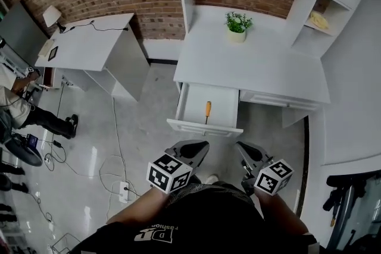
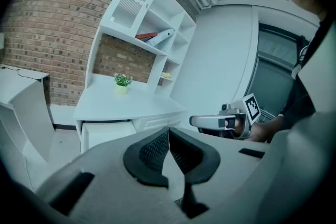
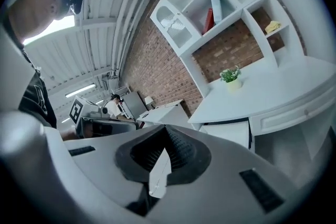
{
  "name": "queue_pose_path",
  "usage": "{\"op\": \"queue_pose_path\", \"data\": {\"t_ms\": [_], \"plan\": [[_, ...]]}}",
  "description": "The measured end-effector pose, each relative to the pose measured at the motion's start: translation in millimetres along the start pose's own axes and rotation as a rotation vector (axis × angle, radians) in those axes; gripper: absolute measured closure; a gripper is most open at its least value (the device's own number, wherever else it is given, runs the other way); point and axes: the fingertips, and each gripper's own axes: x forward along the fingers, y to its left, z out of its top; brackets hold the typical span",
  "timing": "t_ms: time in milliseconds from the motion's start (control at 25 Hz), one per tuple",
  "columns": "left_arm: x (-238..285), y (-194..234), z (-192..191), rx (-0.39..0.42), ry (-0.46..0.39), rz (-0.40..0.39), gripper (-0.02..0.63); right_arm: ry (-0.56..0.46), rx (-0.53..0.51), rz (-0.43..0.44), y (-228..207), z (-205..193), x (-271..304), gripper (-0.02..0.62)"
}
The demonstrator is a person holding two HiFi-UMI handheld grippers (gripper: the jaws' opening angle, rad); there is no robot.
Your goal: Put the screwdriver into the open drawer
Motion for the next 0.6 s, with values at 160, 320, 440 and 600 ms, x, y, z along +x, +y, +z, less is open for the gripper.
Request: {"op": "queue_pose_path", "data": {"t_ms": [160,320,440,600], "plan": [[-6,1,3,0.006,-0.005,0.005,0.586,-0.006,-0.016,-0.009,5,-2,-1,0.591],[-6,6,13,0.023,-0.012,-0.011,0.586,-0.010,-0.047,-0.028,11,4,2,0.591],[-8,12,19,0.038,-0.010,-0.027,0.586,0.001,-0.063,-0.059,13,5,9,0.591],[-24,29,20,0.050,0.001,-0.031,0.586,0.008,-0.078,-0.092,28,6,23,0.591]]}}
